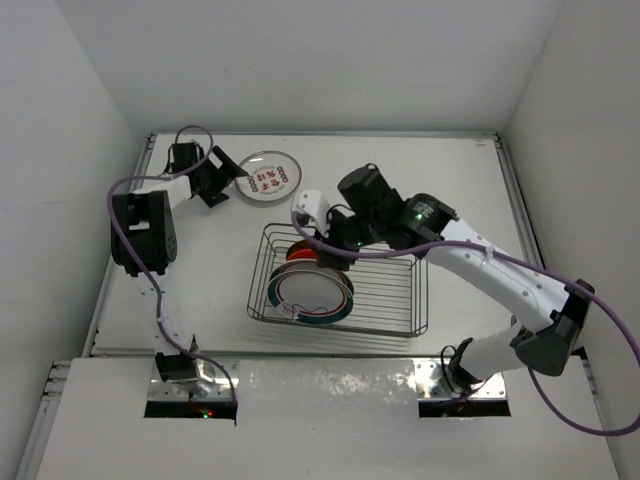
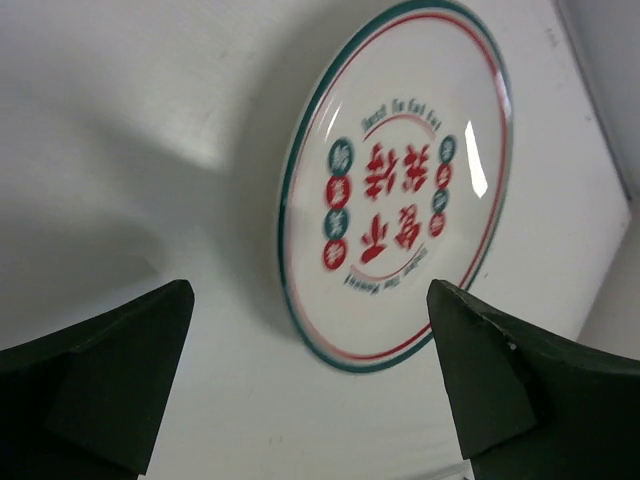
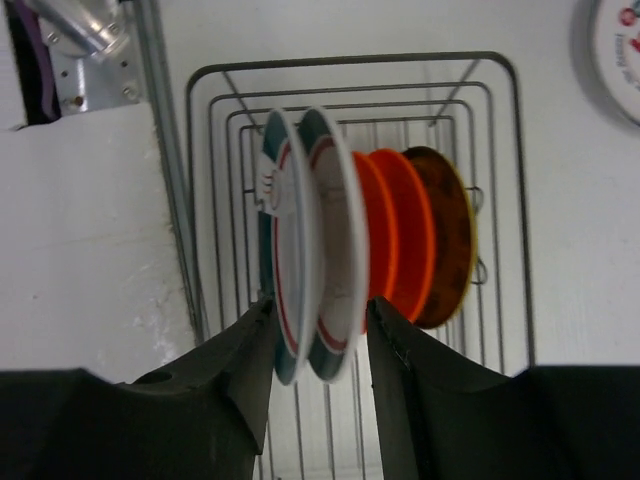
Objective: Unload the plates from the dish rack
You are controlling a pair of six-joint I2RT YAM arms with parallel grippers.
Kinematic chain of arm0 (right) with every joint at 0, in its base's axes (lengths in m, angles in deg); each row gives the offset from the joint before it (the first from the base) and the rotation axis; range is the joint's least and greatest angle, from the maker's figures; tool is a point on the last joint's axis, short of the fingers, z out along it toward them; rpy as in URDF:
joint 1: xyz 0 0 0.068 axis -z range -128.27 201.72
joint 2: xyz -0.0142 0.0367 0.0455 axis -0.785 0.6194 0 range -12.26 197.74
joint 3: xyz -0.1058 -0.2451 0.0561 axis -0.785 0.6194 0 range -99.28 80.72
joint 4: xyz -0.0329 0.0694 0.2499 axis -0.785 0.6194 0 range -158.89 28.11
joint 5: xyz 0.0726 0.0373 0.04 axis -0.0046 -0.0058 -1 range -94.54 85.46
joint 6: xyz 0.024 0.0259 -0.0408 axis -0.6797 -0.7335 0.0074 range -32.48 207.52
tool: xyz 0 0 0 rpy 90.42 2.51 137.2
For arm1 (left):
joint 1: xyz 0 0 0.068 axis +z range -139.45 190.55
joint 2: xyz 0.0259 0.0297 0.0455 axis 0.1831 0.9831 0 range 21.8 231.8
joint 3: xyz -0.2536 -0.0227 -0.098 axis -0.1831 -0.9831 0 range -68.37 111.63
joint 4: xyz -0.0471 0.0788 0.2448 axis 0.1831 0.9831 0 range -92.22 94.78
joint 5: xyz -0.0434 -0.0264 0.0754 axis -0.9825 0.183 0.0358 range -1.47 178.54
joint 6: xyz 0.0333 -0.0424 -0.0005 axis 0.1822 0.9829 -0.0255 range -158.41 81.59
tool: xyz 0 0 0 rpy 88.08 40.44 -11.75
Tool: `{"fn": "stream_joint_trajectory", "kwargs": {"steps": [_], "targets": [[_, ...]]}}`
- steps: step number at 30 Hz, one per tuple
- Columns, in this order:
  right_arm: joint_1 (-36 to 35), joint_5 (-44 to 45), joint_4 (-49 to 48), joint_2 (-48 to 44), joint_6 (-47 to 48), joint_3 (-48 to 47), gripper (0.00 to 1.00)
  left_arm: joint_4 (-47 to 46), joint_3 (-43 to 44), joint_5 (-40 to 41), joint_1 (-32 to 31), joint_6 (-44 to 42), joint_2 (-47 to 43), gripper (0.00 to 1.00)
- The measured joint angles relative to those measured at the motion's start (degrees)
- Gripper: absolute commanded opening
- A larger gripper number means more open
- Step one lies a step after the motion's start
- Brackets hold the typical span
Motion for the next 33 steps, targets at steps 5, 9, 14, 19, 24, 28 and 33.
{"fn": "stream_joint_trajectory", "kwargs": {"steps": [5, 9, 14, 19, 24, 28, 33], "targets": [[-5.62, 2.03, -0.61, 0.26, 0.09, 3.91, 0.33, 13.44, -0.87, 8.59, 0.00, -1.81, -7.28, 1.00], [-7.02, 4.02, -0.79, 0.35, 0.20, 5.66, 0.33, 21.42, -2.67, 15.04, 0.00, -3.48, -18.91, 1.00], [-8.46, 7.43, -4.57, 0.35, 1.42, 9.86, 0.33, 23.50, -6.01, 17.53, 0.00, -7.04, -33.20, 1.00], [-8.59, 10.14, -7.10, 1.36, 3.04, 11.17, 0.29, 25.68, -11.19, 18.49, 0.00, -10.69, -38.49, 1.00], [-8.59, 11.04, -9.66, 3.21, 3.54, 14.19, 0.29, 28.63, -17.68, 19.26, 0.00, -12.79, -39.95, 1.00], [-9.05, 13.00, -10.95, 3.30, 4.11, 15.74, 0.14, 30.25, -19.63, 19.28, 0.00, -13.62, -41.27, 1.00], [-10.23, 16.63, -12.00, 3.23, 3.28, 15.41, 0.00, 30.25, -19.89, 19.21, 0.00, -14.36, -43.41, 1.00]]}}
